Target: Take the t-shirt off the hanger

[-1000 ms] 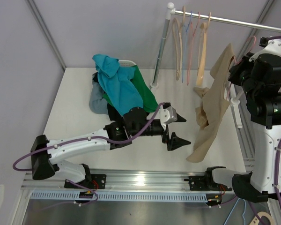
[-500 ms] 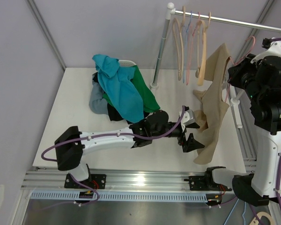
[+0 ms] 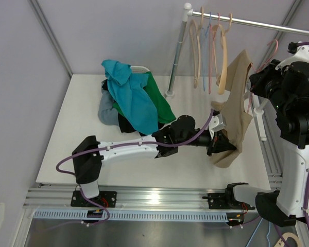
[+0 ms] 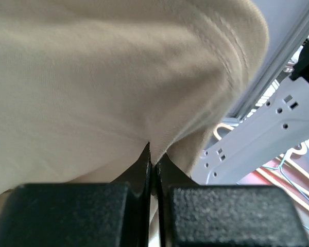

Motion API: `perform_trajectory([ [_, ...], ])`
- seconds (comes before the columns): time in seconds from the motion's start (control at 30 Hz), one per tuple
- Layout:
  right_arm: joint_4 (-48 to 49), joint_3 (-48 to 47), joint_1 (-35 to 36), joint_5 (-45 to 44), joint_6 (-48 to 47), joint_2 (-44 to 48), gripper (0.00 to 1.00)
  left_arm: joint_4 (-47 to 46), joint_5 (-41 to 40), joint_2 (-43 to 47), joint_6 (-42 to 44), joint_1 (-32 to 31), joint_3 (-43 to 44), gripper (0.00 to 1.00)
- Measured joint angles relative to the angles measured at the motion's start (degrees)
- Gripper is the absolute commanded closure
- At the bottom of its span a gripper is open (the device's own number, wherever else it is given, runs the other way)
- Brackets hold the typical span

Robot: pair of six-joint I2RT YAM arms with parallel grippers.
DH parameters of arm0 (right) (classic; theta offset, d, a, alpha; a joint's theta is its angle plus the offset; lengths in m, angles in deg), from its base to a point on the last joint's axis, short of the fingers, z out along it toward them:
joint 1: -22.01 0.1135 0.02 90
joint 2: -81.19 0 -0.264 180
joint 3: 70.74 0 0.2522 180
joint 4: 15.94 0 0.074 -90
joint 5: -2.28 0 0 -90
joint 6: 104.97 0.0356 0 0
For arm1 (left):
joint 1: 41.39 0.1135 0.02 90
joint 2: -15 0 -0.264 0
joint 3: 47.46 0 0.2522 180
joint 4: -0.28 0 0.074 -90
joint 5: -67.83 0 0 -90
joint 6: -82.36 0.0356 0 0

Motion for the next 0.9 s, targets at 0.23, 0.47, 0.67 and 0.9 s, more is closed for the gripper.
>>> perform_trajectory([
  [0.23, 0.0, -0.2, 0.0, -0.7, 0.0, -1.2, 1.00, 0.3, -5.4, 6.5, 2.7, -5.1, -9.2, 0.99],
  [0.47, -3.5, -2.0, 0.2, -1.3, 0.0, -5.6, 1.00, -4.7, -9.2, 10.8, 3.3, -17.6, -18.6, 0.99],
  [0.67, -10.6, -6.6, 0.4, -0.6, 0.0, -6.5, 1.00, -3.5, -9.4, 10.7, 0.3, -14.6, -20.8, 0.99],
  [0.9, -13.8, -11.9, 0.4, -0.3, -0.7, -4.5, 1.00, 8.7, -10.6, 10.7, -4.9, -0.3, -11.7, 0.99],
])
